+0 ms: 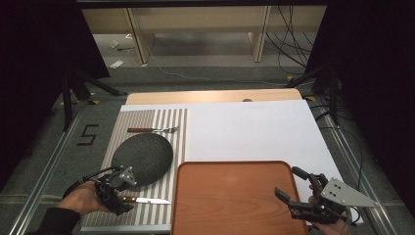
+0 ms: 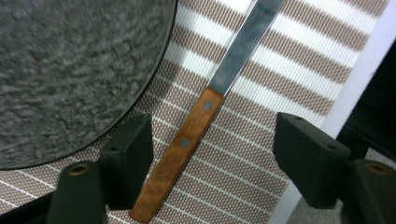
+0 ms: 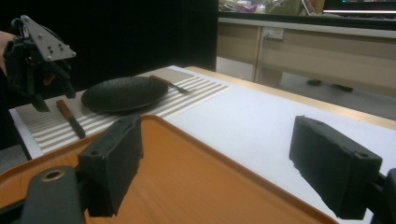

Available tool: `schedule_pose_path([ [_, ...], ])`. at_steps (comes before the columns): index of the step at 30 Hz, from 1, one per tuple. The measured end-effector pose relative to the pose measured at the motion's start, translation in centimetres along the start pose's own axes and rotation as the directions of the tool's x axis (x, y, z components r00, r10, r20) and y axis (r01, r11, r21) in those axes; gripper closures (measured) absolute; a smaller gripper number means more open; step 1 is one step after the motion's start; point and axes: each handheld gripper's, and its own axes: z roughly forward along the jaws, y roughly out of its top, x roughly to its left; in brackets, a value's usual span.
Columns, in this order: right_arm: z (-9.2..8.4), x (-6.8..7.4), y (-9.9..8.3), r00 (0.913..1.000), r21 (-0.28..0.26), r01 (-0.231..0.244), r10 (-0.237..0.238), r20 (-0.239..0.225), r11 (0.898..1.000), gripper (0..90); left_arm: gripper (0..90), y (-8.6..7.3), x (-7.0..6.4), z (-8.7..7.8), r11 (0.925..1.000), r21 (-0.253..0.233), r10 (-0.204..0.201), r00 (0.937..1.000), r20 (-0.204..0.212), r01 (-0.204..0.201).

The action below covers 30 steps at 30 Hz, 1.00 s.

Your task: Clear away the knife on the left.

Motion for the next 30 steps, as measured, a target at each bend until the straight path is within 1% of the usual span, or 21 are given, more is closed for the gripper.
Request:
schedule_pose_path([
  [1,0.0,0.0,0.0,1.0,0.001,-0.001,0.001,0.0,1.0,18.5,31.3,0.0,0.0,0.0,1.0,0.0,0.0,1.0,0.0,0.0],
  [2,0.0,0.0,0.0,1.0,0.002,-0.002,0.002,0.0,1.0,18.5,32.5,-0.1,0.3,0.4,0.9998,0.019,-0.003,1.0,0.0,0.003],
  [3,0.0,0.0,0.0,1.0,0.002,-0.002,0.002,0.0,1.0,18.5,33.6,-0.2,0.4,0.6,0.9997,0.023,-0.009,0.9999,0.006,0.009],
  [5,0.0,0.0,0.0,1.0,0.002,-0.002,0.002,0.001,1.0,18.5,36.8,-0.2,0.5,0.9,0.9995,0.032,-0.009,1.0,0.004,0.009],
  [6,0.0,0.0,0.0,1.0,0.002,-0.002,0.002,0.0,1.0,18.5,38.6,-0.2,0.6,1.0,0.999,0.044,0.0,1.0,0.006,0.0],
  [7,0.0,0.0,0.0,1.0,0.002,-0.002,0.002,0.0,1.0,18.5,40.5,-0.2,0.6,1.0,0.999,0.044,0.0,1.0,0.006,0.0],
  [11,0.0,0.0,0.0,1.0,0.001,0.0,0.0,0.0,1.0,18.5,46.0,0.2,0.9,1.5,0.9961,0.087,0.019,0.9998,-0.002,-0.019],
  [13,0.0,0.0,0.0,1.0,0.002,-0.002,0.002,-0.001,1.0,18.5,48.6,0.3,0.9,1.6,0.9953,0.094,0.021,0.9998,-0.004,-0.021],
  [15,0.0,0.0,0.0,1.0,0.003,-0.002,0.002,-0.001,1.0,18.5,51.3,0.5,1.0,1.9,0.9918,0.123,0.036,0.9994,0.0,-0.036],
  [16,0.0,0.0,0.0,1.0,0.002,-0.001,0.001,0.0,1.0,18.5,52.5,0.6,1.1,2.0,0.9906,0.132,0.037,0.9993,0.0,-0.037],
  [17,0.0,0.0,0.0,1.0,0.002,-0.002,0.002,-0.001,1.0,18.5,55.0,0.6,1.1,2.1,0.9888,0.143,0.044,0.999,-0.001,-0.043],
  [20,0.0,0.0,0.0,1.0,0.003,-0.002,0.002,-0.001,1.0,18.5,58.8,0.7,1.3,2.2,0.9874,0.151,0.044,0.9988,0.022,-0.047],
  [23,0.0,0.0,0.0,1.0,0.003,-0.002,0.002,-0.001,1.0,18.5,66.2,0.9,1.3,2.2,0.9838,0.167,0.061,0.9977,0.028,-0.065],
  [25,0.0,0.0,0.0,1.0,0.003,-0.002,0.002,0.0,1.0,18.5,69.4,0.9,1.3,2.2,0.9831,0.17,0.062,0.9975,0.032,-0.067],
  [26,0.0,0.0,0.0,1.0,0.003,-0.002,0.002,0.0,1.0,18.5,71.8,1.0,1.2,2.2,0.9812,0.175,0.075,0.9964,0.038,-0.081],
  [27,0.0,0.0,0.0,1.0,0.003,-0.002,0.002,-0.001,1.0,18.5,73.8,1.0,1.2,2.2,0.9812,0.175,0.075,0.9964,0.038,-0.081],
  [30,0.0,0.0,0.0,1.0,0.004,-0.002,0.002,-0.001,1.0,18.5,76.2,1.1,1.0,2.2,0.979,0.181,0.087,0.9953,0.043,-0.093],
])
